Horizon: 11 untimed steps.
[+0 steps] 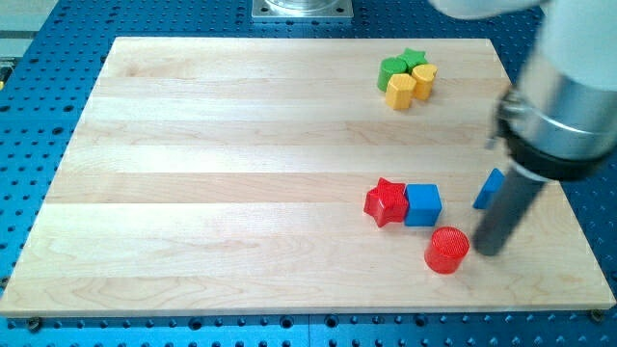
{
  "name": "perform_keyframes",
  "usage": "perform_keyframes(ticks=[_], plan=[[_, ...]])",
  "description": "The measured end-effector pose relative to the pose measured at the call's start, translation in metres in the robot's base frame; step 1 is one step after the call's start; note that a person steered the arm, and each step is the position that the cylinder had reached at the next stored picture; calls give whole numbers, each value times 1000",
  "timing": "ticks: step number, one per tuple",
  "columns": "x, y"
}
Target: Slide the triangle close to the cube
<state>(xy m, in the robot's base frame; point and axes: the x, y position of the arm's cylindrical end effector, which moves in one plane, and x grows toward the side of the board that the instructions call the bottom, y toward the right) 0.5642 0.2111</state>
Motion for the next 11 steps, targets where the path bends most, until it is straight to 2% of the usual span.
perform_keyframes(ticks=[1,3,4,5,6,8,10,11], plan=[[-14,44],[-103,2],[-93,11],[-60,75],[-44,60],[-90,-14],[-53,5],[-55,-30]])
